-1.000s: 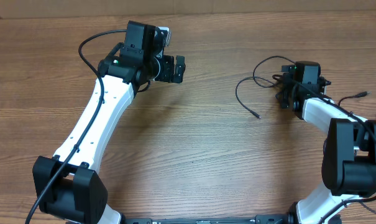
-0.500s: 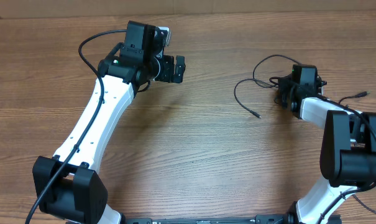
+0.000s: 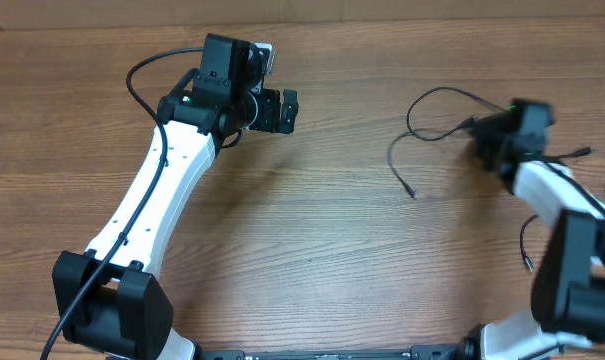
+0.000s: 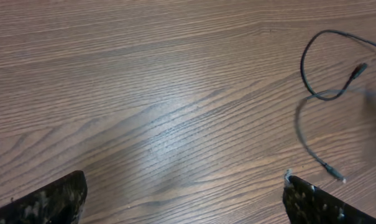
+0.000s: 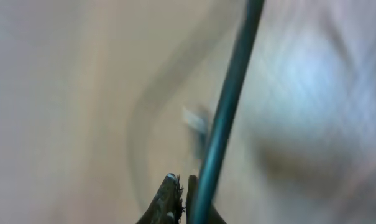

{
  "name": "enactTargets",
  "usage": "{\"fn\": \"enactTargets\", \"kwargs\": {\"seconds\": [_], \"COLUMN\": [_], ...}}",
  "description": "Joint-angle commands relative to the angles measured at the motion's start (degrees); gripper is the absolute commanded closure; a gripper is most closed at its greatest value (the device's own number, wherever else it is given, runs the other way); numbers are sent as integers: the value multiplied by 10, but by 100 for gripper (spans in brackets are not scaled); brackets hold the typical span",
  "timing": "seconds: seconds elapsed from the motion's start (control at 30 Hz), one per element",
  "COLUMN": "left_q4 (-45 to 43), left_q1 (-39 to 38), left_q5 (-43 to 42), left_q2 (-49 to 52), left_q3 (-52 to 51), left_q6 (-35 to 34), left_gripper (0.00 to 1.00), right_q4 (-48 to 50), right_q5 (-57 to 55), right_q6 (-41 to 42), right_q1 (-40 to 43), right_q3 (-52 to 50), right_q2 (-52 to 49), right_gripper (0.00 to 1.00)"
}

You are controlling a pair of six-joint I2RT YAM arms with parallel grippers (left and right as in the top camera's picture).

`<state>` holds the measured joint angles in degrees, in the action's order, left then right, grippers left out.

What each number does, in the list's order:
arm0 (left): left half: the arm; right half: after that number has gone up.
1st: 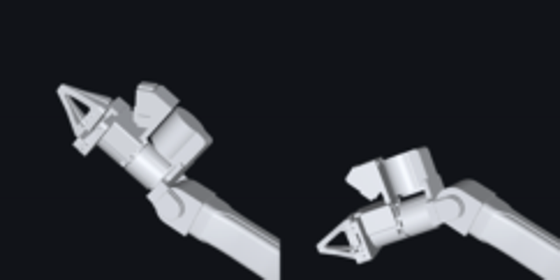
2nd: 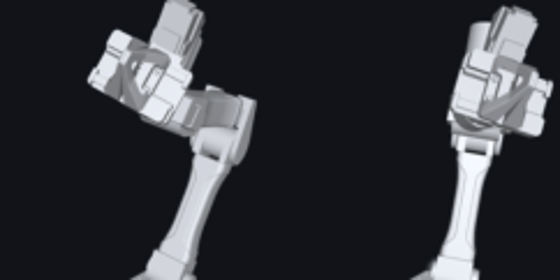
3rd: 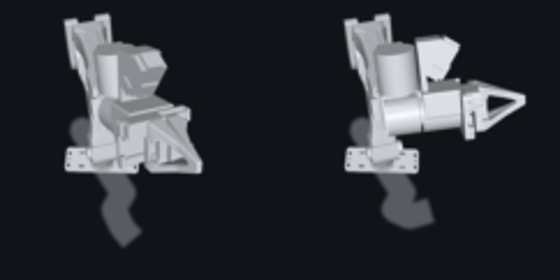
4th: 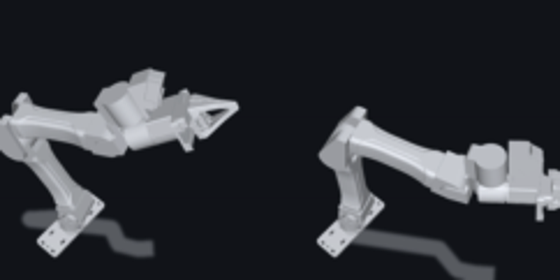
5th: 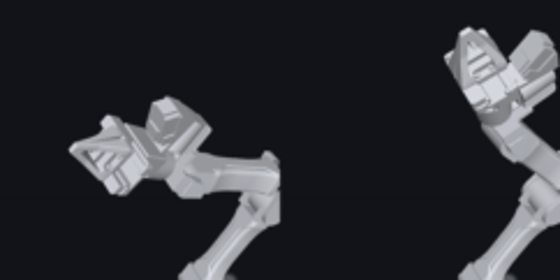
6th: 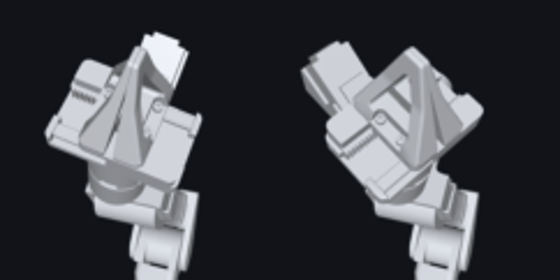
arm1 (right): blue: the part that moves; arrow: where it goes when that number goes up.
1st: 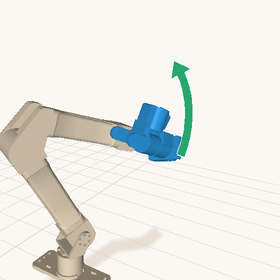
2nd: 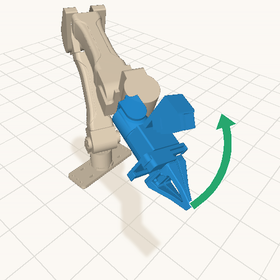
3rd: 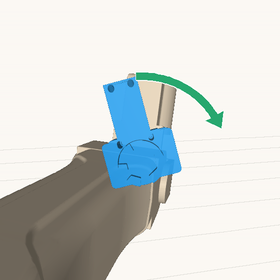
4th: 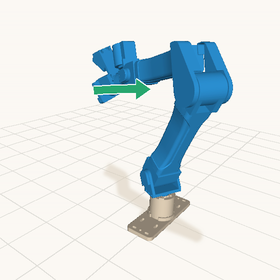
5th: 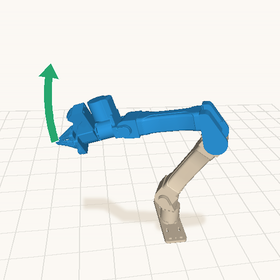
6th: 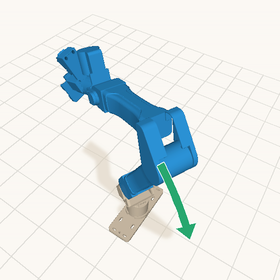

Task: Untangle cables
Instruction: 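Lift the strand up and right off the table with the right gripper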

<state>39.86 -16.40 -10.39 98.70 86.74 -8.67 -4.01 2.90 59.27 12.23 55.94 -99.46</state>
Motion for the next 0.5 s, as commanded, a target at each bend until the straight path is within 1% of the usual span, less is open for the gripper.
{"fn": "enactTargets", "kwargs": {"seconds": [0.0,0.17,0.27,0.37,0.47], "left_q4": [0,0,0,0,0], "left_q1": [-1,-1,-1,-1,-1], "left_q5": [5,5,5,5,5], "left_q2": [-5,-5,-5,-5,-5], "left_q3": [13,13,13,13,13], "left_q6": [-3,-3,-3,-3,-3], "left_gripper": [0,0,0,0,0], "right_q4": [18,63,96,108,119], "right_q5": [0,-9,-8,-13,-46], "right_q6": [-13,-8,-6,-6,-6], "right_q1": [55,128,165,211,233], "right_q3": [68,121,153,203,225], "right_q2": [86,122,127,127,127], "right_gripper": [96,96,96,96,96]}}
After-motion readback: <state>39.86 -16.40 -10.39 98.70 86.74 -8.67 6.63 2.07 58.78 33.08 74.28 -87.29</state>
